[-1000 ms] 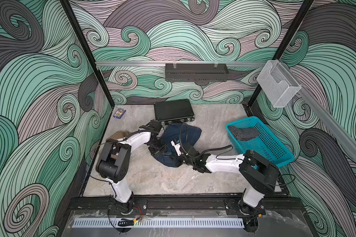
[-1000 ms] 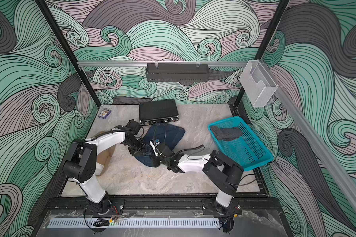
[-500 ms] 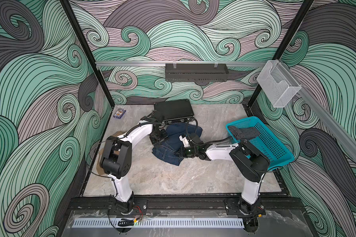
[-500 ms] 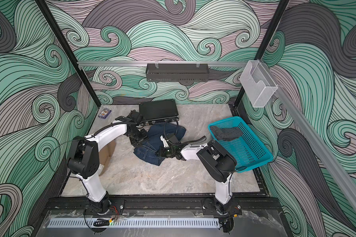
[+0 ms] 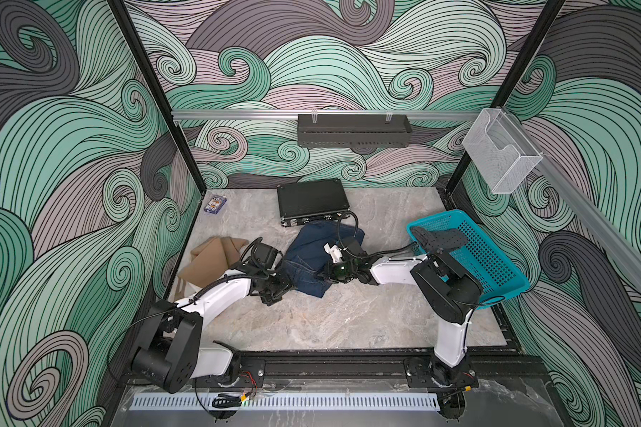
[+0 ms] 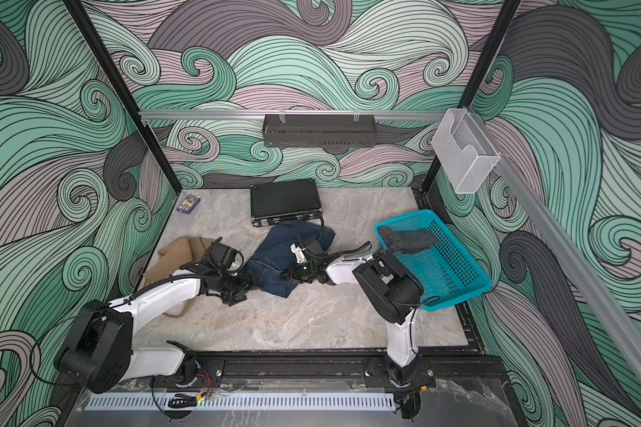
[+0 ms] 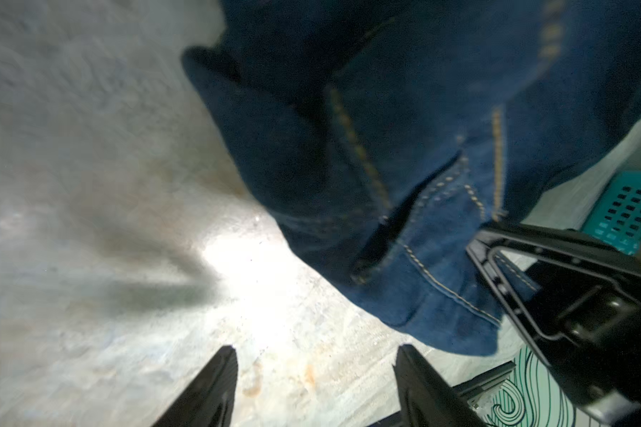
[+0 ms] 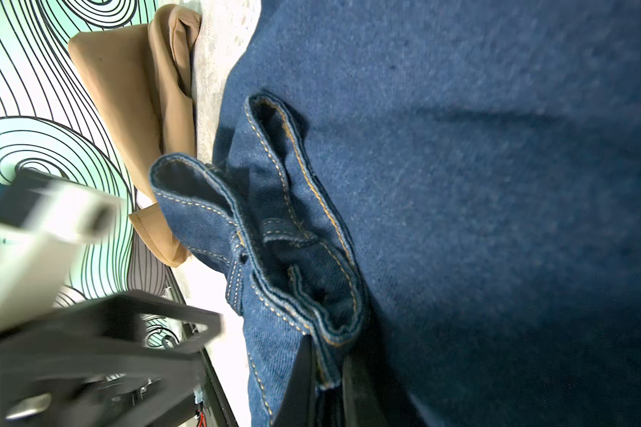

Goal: Roll up the skirts
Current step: Roll the skirt at the center of the board.

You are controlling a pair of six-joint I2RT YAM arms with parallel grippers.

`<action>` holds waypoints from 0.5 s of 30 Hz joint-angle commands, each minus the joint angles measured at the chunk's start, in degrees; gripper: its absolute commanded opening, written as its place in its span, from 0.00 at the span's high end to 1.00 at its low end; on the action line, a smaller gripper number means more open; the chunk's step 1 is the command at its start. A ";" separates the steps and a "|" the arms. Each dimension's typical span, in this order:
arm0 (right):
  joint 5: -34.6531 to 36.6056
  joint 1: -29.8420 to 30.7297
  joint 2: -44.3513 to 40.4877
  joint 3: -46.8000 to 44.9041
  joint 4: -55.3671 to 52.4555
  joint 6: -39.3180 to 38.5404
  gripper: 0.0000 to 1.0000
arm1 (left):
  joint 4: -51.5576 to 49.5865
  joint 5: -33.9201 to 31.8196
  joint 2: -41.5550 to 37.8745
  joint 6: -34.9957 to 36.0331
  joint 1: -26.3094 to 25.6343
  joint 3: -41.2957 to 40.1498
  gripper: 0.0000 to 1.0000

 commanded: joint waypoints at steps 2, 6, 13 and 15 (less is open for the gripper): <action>4.46 -0.54 5.44 -3.46 -8.47 1.39 1.00 | 16.06 1.97 3.14 -6.99 0.28 -1.52 0.28; 2.35 -0.54 6.69 -4.83 -5.77 3.19 1.00 | 17.75 0.79 10.46 -9.60 0.43 -0.75 0.29; 0.48 -0.46 8.01 -6.54 -3.76 4.04 1.00 | 26.03 -2.35 17.04 -15.40 0.32 -1.14 0.56; 0.76 -0.47 7.79 -6.96 -3.67 3.94 0.98 | 22.88 -4.30 17.43 -15.90 0.26 0.24 0.89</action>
